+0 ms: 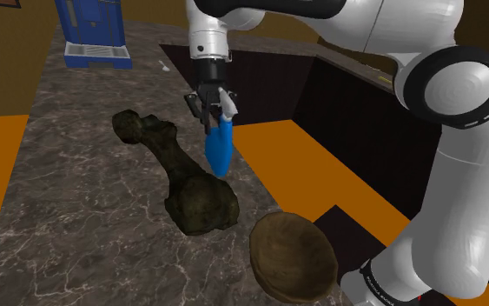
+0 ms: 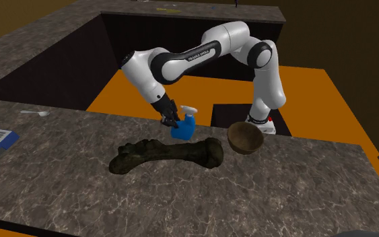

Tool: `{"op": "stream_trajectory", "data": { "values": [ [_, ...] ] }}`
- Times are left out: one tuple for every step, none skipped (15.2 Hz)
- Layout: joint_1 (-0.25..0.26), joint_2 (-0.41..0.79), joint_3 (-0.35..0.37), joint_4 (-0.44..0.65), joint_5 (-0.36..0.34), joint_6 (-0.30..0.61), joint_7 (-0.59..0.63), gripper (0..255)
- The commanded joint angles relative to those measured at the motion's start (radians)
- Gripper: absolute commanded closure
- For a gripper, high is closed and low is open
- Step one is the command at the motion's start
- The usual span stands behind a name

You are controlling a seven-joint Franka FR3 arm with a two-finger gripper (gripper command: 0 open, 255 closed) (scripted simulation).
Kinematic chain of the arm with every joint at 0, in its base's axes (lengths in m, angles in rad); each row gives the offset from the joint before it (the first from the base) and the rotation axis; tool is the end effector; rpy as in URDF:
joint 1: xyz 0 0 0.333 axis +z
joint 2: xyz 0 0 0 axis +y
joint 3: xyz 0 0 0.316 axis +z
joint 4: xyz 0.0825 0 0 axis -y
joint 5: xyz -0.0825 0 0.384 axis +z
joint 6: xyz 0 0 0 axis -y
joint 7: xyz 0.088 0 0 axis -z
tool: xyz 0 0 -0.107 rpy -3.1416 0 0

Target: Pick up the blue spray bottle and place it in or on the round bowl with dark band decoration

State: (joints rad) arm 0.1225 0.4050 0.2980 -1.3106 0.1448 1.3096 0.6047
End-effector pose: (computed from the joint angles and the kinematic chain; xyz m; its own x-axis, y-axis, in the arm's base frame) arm 0.5797 0.2427 0.4965 0.8791 -0.1546 -0.4508 -0.1734 -0.9848 -0.0004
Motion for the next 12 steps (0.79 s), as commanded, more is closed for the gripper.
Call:
{"op": "stream_trajectory", "data": {
  "values": [
    [0.002,0.006,0.001,0.033,0.0,-0.027,0.007,255],
    [0.003,0.008,0.002,0.05,0.0,-0.041,0.01,255],
    [0.004,0.011,0.002,0.068,0.0,-0.056,0.013,255],
    [0.005,0.015,0.003,0.086,0.0,-0.071,0.017,255],
    [0.006,0.018,0.003,0.106,0.001,-0.086,0.021,255],
    [0.007,0.023,0.004,0.126,0.001,-0.101,0.025,255],
    [0.009,0.027,0.004,0.146,0.0,-0.116,0.029,255],
    [0.011,0.033,0.005,0.168,0.0,-0.132,0.033,255],
    [0.012,0.039,0.005,0.19,0.0,-0.149,0.037,255],
    [0.014,0.045,0.006,0.214,0.0,-0.165,0.041,255],
    [0.016,0.052,0.007,0.238,0.0,-0.182,0.046,255],
    [0.019,0.06,0.007,0.264,-0.001,-0.2,0.051,255]
  ]
}}
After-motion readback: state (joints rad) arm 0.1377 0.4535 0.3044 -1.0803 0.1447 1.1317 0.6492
